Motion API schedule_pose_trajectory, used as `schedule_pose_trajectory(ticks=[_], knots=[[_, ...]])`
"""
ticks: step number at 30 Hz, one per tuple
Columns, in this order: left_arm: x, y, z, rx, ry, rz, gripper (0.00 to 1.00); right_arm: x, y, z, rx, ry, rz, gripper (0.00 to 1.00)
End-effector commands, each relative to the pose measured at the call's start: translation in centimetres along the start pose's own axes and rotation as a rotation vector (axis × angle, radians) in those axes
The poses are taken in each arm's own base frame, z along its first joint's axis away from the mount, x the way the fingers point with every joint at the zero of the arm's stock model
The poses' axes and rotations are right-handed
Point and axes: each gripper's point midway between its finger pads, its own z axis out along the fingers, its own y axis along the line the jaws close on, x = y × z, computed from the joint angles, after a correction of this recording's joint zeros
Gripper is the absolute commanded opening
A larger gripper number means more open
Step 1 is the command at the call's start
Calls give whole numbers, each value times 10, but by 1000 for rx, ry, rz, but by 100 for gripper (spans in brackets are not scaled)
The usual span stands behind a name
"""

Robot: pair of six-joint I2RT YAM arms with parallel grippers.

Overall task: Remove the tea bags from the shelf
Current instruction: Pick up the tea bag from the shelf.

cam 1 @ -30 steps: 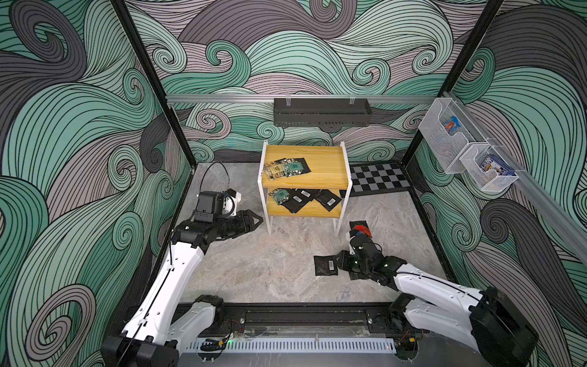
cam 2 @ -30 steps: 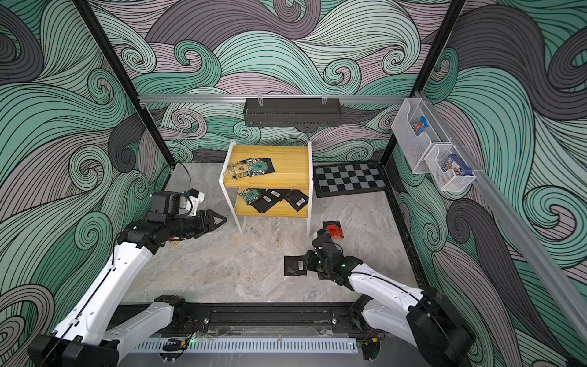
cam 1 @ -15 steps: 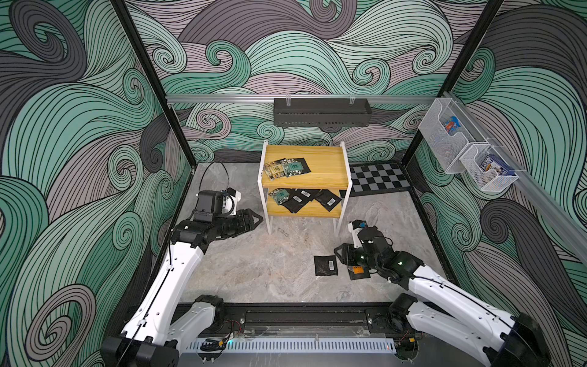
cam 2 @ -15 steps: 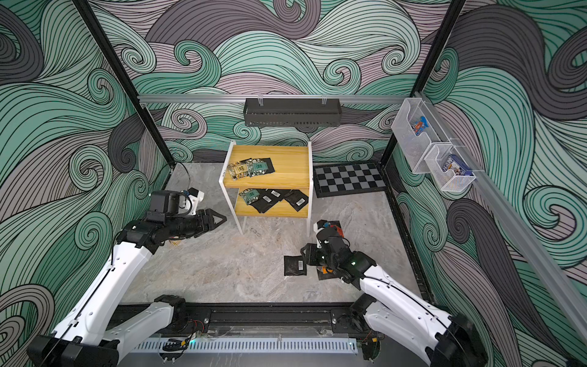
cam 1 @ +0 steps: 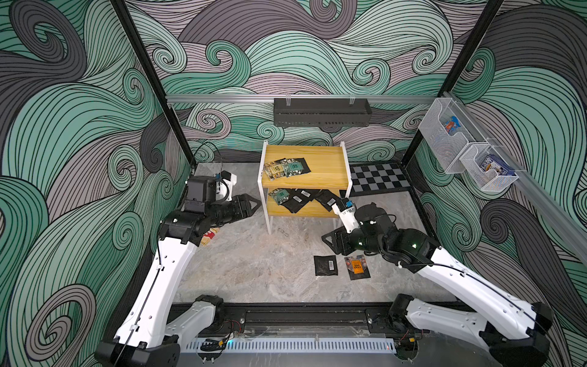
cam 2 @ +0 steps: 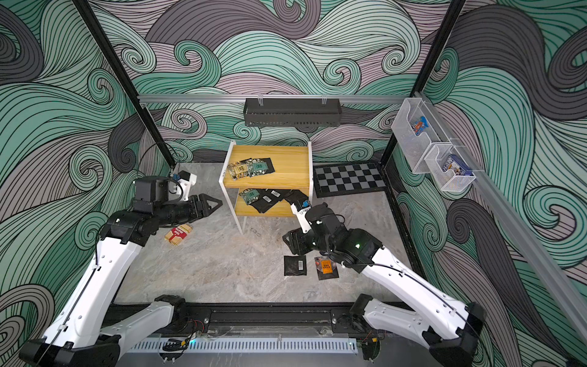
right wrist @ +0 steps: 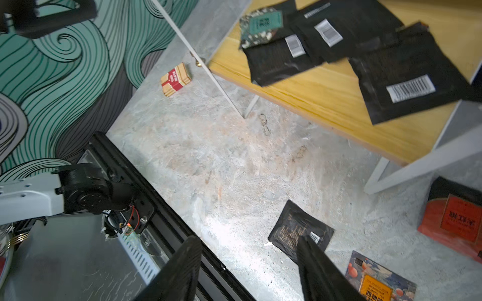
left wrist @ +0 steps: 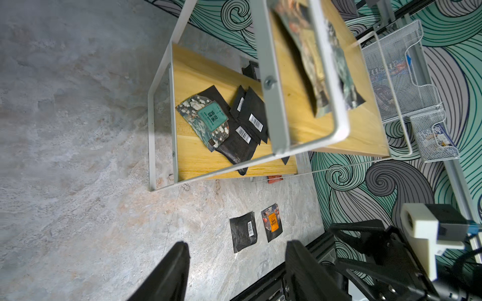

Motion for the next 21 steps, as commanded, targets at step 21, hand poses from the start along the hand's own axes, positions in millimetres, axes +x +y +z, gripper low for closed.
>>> schedule_pose_trajectory(ticks=[21], knots=[[-57,-44,-9,114,-115,26,62,-151,40,-10,67,-29,-167,77]])
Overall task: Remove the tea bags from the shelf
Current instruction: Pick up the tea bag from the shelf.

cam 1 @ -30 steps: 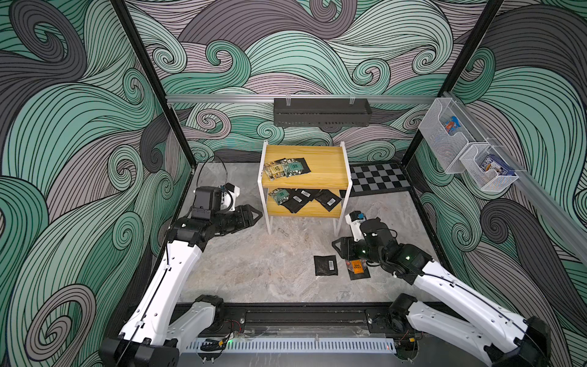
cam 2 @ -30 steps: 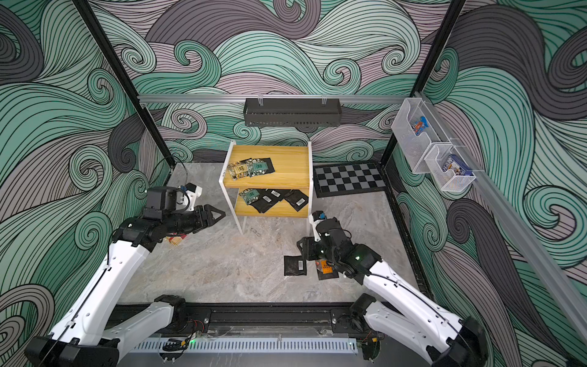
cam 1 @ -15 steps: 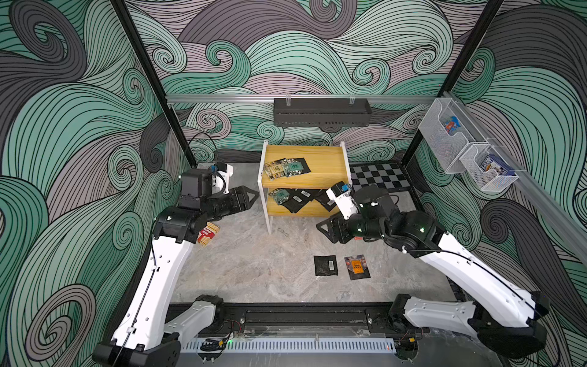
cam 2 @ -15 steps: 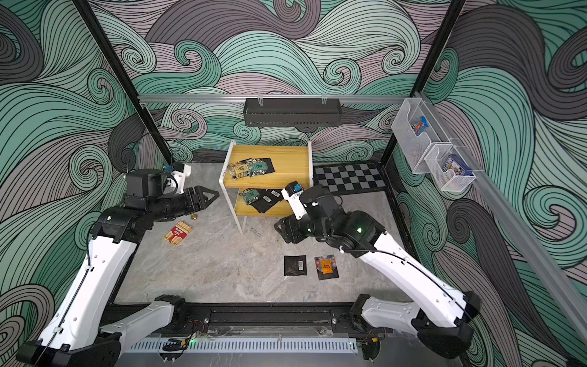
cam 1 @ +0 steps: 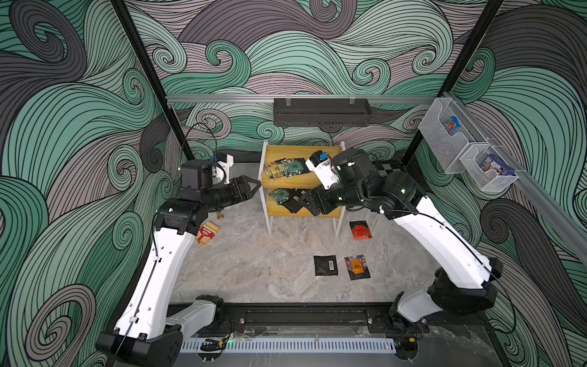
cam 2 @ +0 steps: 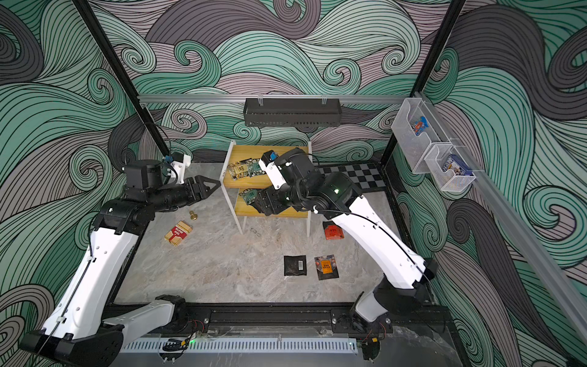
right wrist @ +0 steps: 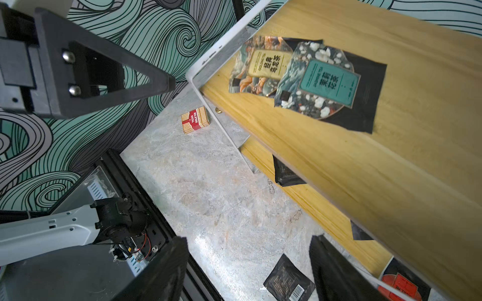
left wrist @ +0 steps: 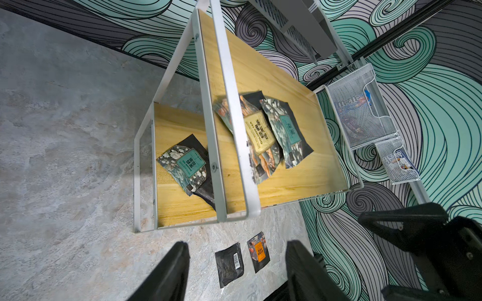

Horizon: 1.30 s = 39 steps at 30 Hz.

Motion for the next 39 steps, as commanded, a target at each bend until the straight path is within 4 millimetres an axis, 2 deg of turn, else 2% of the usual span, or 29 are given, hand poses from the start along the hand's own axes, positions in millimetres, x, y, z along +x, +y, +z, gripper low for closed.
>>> schedule_pose_trajectory(ticks=[1,9,21,32,39], knots=[[-10,-16,-3,51,-22,15,62,-11,-9,3,42,2,-23,78],[-2,-11,-1,50,-4,9,60,-45,-13,27,76,-33,-53,78],[8,-4,3,44,20,0,56,-65,-27,64,164,-54,-100,74],[15,1,4,28,36,-1,56,-65,-34,93,205,-32,-107,70],[18,3,6,25,45,-5,55,-53,-40,106,230,16,-112,64]])
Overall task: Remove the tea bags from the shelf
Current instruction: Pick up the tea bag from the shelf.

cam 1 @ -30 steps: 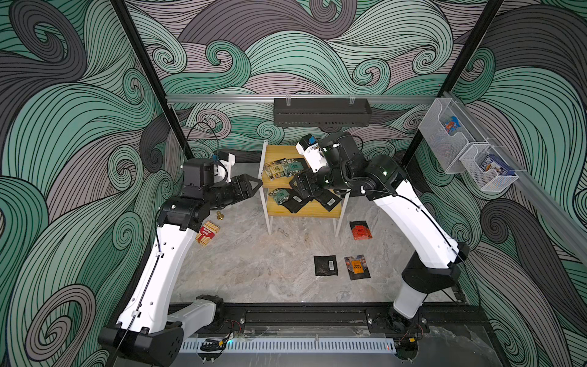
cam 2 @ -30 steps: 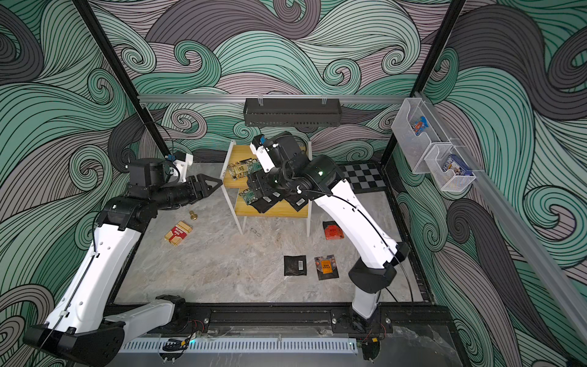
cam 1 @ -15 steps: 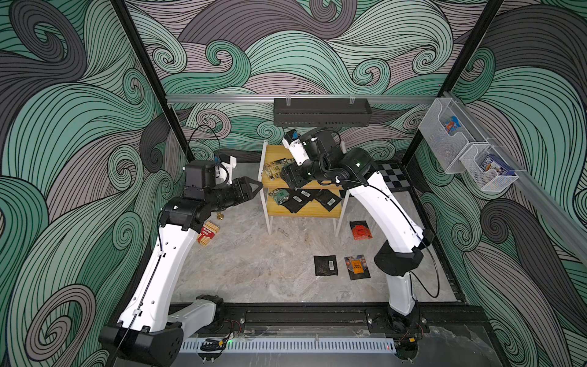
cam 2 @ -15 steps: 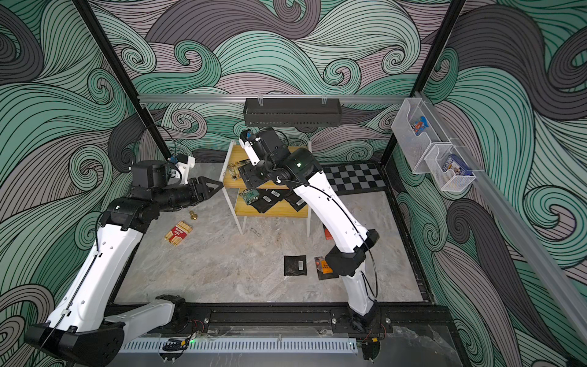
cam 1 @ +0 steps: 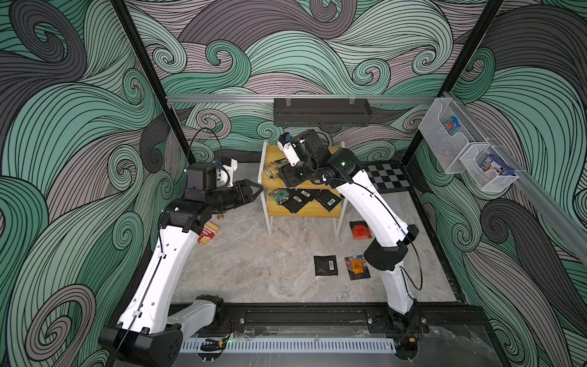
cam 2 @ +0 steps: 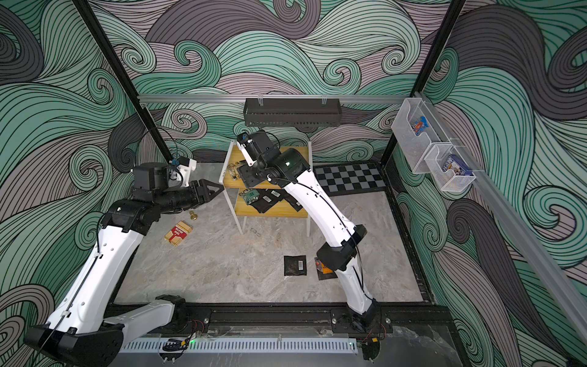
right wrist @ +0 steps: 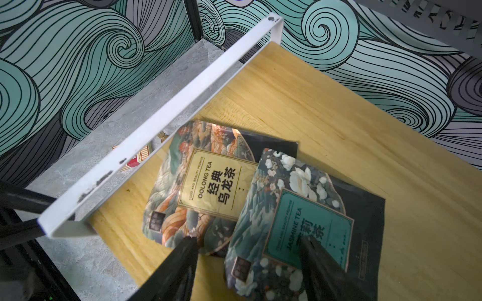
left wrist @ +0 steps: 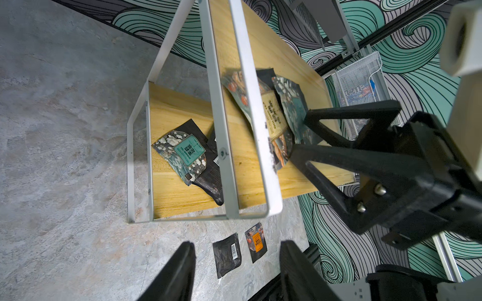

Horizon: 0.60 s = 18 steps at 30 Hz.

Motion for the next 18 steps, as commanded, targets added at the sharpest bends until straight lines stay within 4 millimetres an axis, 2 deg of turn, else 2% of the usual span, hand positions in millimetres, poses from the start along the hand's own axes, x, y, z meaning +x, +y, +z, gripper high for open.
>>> schedule_pose_trajectory(ticks=[1,12,18], knots=[[2,-6,-5,15,-7,24,55,6,-6,4,31,22,-9,62],[6,-1,-5,4,-7,18,55,20,-12,5,57,66,-10,44],[7,0,-5,2,-7,19,55,19,-13,0,47,62,-4,33]])
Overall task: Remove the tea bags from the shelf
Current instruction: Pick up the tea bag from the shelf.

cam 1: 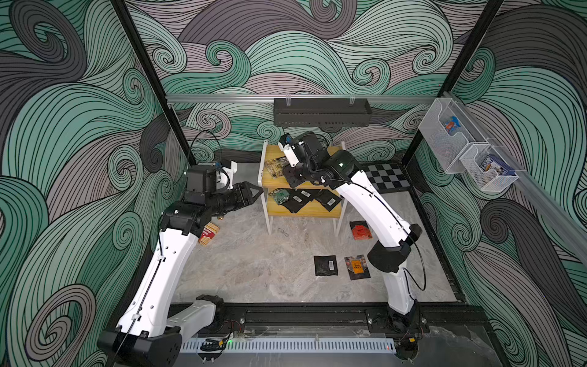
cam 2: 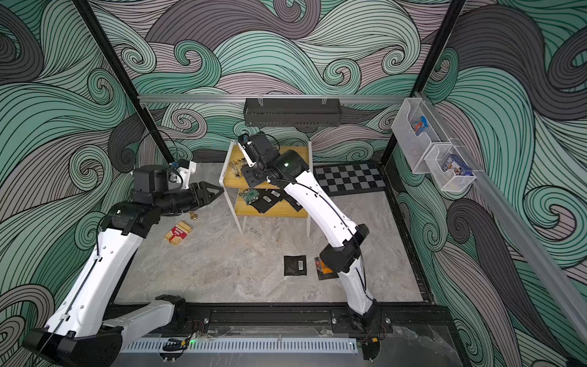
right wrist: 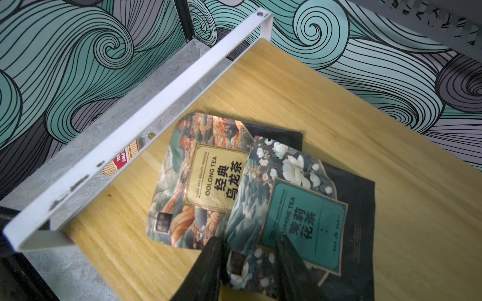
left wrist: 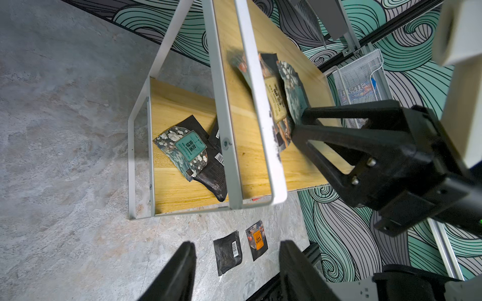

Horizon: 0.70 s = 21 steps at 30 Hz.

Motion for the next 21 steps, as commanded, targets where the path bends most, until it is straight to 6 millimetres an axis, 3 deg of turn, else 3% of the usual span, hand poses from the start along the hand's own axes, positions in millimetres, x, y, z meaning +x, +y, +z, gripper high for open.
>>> schedule_pose_trajectory(ticks=[1,14,21], knots=[[1,-2,-3,5,-10,20,55,16,-8,-3,17,63,-7,30],[3,-1,-4,2,-8,18,54,7,-11,-19,20,24,-11,8],[4,-1,-4,2,-9,18,55,2,-13,-29,22,0,-14,2]])
